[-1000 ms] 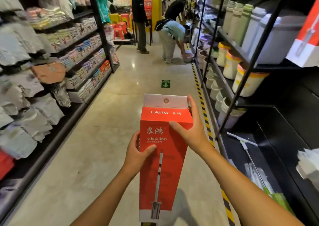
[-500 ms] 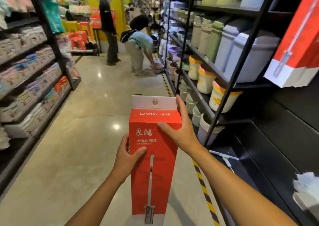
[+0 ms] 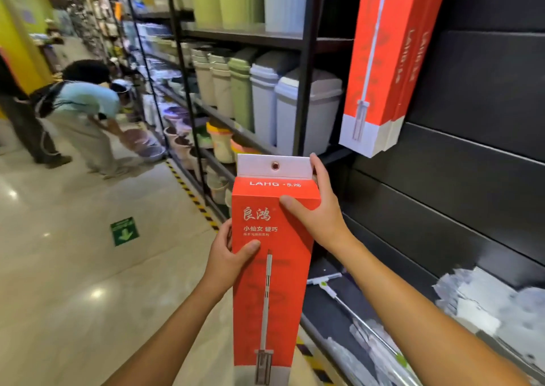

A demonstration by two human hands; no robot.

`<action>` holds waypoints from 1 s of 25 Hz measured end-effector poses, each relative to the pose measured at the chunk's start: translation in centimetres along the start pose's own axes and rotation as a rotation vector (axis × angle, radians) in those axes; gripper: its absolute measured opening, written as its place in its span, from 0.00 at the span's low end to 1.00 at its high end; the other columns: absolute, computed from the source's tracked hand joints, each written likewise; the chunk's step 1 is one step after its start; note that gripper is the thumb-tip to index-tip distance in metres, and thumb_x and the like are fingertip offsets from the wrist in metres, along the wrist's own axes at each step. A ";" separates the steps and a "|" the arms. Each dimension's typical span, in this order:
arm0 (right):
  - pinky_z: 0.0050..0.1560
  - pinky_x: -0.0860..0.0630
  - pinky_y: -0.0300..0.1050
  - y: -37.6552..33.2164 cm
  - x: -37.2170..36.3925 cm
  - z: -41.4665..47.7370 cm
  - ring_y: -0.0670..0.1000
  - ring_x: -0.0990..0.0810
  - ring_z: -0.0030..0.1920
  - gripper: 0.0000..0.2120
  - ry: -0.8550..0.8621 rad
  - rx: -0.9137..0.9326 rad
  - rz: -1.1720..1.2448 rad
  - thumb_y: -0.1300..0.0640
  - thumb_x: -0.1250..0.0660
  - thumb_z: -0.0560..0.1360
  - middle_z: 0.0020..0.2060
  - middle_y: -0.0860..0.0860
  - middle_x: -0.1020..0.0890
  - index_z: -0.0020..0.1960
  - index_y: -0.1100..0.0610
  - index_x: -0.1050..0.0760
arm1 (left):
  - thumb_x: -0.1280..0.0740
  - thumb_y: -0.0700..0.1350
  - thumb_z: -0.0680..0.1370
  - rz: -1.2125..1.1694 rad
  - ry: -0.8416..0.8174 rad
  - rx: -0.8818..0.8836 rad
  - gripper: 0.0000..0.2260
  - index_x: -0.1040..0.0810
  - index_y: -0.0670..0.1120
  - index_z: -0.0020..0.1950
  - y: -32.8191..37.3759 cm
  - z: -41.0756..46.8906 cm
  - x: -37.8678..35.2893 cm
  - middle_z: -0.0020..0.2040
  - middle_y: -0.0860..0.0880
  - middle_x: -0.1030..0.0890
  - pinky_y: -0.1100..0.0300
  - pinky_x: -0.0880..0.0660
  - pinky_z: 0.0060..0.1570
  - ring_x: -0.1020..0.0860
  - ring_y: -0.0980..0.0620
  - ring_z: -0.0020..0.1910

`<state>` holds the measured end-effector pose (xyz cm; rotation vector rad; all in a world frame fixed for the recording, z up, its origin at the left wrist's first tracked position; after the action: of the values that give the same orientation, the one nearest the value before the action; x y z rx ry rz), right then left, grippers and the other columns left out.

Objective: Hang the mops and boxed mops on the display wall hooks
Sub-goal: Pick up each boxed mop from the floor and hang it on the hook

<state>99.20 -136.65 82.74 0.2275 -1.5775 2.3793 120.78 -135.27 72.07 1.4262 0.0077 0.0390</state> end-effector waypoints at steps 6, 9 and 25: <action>0.70 0.24 0.55 1.7 5.4 10.0 0.40 0.22 0.66 0.52 0.137 0.012 -0.098 0.32 0.23 0.66 0.71 0.43 0.25 0.82 0.40 0.47 | 0.22 0.59 0.65 -0.046 -0.147 -0.051 0.37 0.26 0.47 0.70 1.5 13.0 -6.9 0.59 0.52 0.15 0.68 0.20 0.48 0.15 0.60 0.54; 0.71 0.25 0.56 1.7 7.9 13.5 0.44 0.22 0.68 0.53 0.217 0.012 -0.146 0.28 0.24 0.65 0.73 0.43 0.27 0.81 0.38 0.48 | 0.23 0.59 0.64 -0.086 -0.211 -0.091 0.36 0.25 0.45 0.68 2.6 18.0 -9.9 0.57 0.52 0.15 0.70 0.21 0.49 0.15 0.63 0.52; 0.73 0.27 0.52 -11.6 18.1 27.7 0.40 0.24 0.68 0.48 0.638 0.037 -0.478 0.35 0.25 0.71 0.71 0.37 0.27 0.82 0.45 0.44 | 0.21 0.64 0.67 -0.310 -0.663 -0.243 0.33 0.22 0.50 0.66 18.4 37.6 -21.9 0.59 0.50 0.14 0.46 0.17 0.60 0.14 0.52 0.56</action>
<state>85.04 -155.30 108.89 -0.1306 -1.0368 1.8490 99.54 -170.50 95.26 1.1264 -0.3121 -0.6671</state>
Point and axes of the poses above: each hand's wrist, its own z-axis towards the middle knuckle, its own x-axis out of the back of the hand, y = z × x, the point moved 8 cm from there along z, towards the middle knuckle
